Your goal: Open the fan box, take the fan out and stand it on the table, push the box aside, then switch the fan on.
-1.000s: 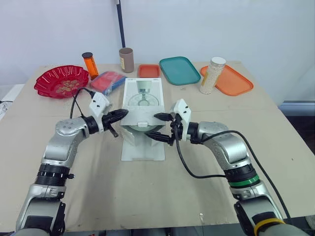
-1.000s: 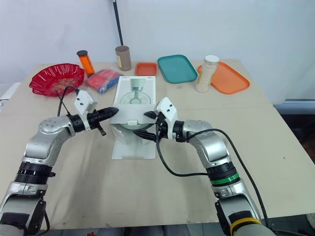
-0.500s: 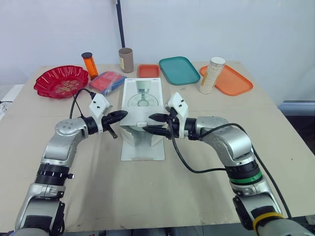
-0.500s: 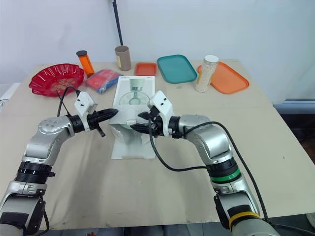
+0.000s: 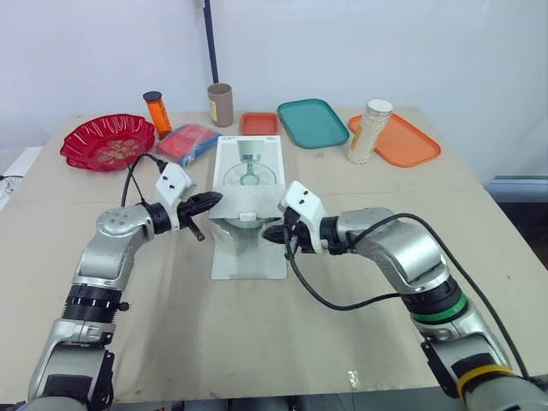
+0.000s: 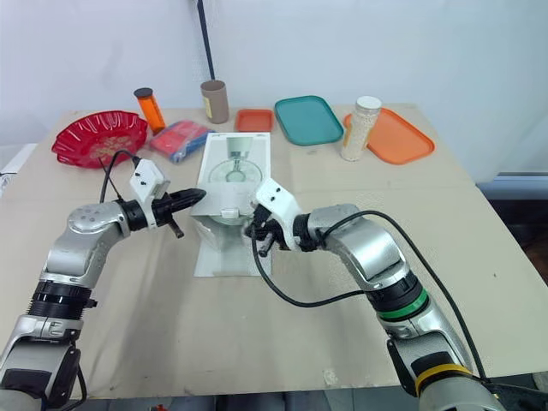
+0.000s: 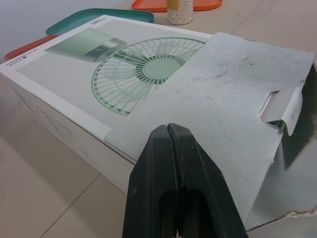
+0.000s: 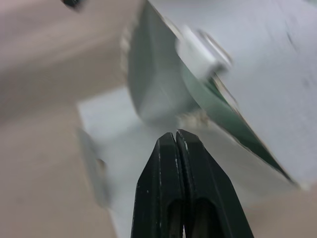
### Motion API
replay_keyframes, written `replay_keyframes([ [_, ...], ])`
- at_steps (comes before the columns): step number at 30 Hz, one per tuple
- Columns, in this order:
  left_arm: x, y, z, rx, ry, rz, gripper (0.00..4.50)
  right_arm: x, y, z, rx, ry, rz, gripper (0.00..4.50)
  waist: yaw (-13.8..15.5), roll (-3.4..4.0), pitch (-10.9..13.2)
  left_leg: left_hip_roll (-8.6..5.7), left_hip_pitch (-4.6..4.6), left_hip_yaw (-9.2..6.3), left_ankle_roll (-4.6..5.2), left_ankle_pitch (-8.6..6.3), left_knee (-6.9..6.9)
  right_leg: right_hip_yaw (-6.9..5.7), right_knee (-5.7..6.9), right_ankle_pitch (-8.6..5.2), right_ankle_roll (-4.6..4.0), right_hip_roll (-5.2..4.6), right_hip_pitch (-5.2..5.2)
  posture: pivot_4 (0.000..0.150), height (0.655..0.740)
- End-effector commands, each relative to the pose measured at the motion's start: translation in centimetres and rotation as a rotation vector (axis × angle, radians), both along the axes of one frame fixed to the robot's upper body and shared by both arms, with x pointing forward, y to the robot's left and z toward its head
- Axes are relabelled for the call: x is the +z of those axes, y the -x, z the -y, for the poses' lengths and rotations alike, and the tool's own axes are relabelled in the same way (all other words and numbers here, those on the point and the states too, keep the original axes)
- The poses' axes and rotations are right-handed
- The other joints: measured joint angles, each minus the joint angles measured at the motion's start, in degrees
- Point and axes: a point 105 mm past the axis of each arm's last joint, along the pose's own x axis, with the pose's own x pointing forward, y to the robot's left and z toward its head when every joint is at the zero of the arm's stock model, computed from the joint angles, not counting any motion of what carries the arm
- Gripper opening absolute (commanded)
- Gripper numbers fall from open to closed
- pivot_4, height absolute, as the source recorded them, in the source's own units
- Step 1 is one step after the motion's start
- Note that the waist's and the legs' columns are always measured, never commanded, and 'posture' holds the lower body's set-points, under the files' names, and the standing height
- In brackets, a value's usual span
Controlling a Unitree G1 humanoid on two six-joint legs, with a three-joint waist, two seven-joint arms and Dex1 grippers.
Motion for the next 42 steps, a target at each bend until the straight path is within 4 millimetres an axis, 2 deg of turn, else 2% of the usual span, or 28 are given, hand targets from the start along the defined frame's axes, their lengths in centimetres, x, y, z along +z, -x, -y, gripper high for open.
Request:
replay_keyframes([
  [1,0.2,-0.1,0.1,0.001,-0.002,0.013,0.00,0.4,0.1,0.6,0.004,0.022,0.051,0.02,0.00,0.00,0.00,0.00,-0.01,0.00,0.00,0.00,0.00,0.00,-0.01,0.00,0.00,0.00,0.00,0.150,0.7400],
  [5,-0.1,-0.2,0.2,0.000,-0.005,0.011,0.00,0.3,0.2,1.4,-0.010,0.035,0.048,0.02,0.01,0.00,0.00,0.01,0.00,0.02,0.01,-0.01,0.00,0.00,-0.01,0.00,0.00,0.01,0.00,0.150,0.7400],
  [7,-0.1,-0.2,0.3,0.000,-0.004,0.012,0.00,1.0,0.4,1.5,-0.009,0.015,0.056,0.02,0.01,0.00,0.00,0.01,0.00,0.02,0.01,-0.01,0.01,0.00,-0.01,0.00,0.00,0.01,0.00,0.150,0.7400],
  [11,-0.3,-0.1,0.2,0.000,-0.007,0.009,0.00,4.4,2.4,0.2,0.110,-0.077,0.078,0.02,0.02,0.00,0.00,0.01,0.00,0.00,0.01,-0.01,0.01,0.00,-0.01,0.00,0.00,0.02,0.00,0.150,0.7400],
  [13,-0.5,0.0,0.2,-0.001,-0.010,0.007,0.00,5.3,3.2,-0.1,0.154,-0.085,0.085,0.02,0.04,0.00,0.00,0.01,-0.01,-0.01,0.03,-0.01,0.01,0.00,-0.01,0.00,0.00,0.02,0.00,0.150,0.7400],
  [17,-0.5,0.3,0.1,0.005,-0.004,0.006,0.00,7.4,2.0,-0.4,0.115,-0.110,0.087,0.02,0.03,0.00,0.00,0.02,0.03,-0.03,0.03,-0.01,0.02,-0.01,-0.01,0.00,0.00,0.02,0.05,0.150,0.7400],
  [19,-0.5,0.3,0.1,0.007,-0.002,0.005,0.00,7.4,1.4,-0.4,0.090,-0.090,0.101,0.02,0.03,-0.01,-0.01,0.02,0.04,-0.03,0.03,-0.01,0.02,-0.02,-0.01,0.00,0.00,0.02,0.06,0.150,0.7400],
  [24,-0.7,0.7,-0.1,0.019,0.008,0.004,0.00,5.3,0.3,-1.0,0.077,0.019,0.084,0.02,0.00,-0.01,-0.01,0.02,0.02,0.01,0.04,-0.02,-0.01,-0.01,-0.03,0.00,0.00,0.01,0.01,0.150,0.7400],
  [33,-1.0,0.7,0.1,0.032,0.015,0.003,0.00,5.5,-0.4,-1.8,0.090,0.081,0.079,0.02,0.00,-0.01,-0.01,0.03,0.02,-0.01,0.03,-0.02,0.00,-0.01,-0.02,0.00,0.00,0.02,0.01,0.150,0.7400],
  [42,-1.0,0.4,0.7,0.024,0.029,0.006,0.00,4.1,-0.3,-0.3,0.075,0.223,0.062,0.02,0.03,-0.01,-0.01,0.01,0.01,0.00,0.03,-0.02,0.00,-0.01,-0.03,0.00,0.00,-0.01,0.01,0.150,0.7400],
])
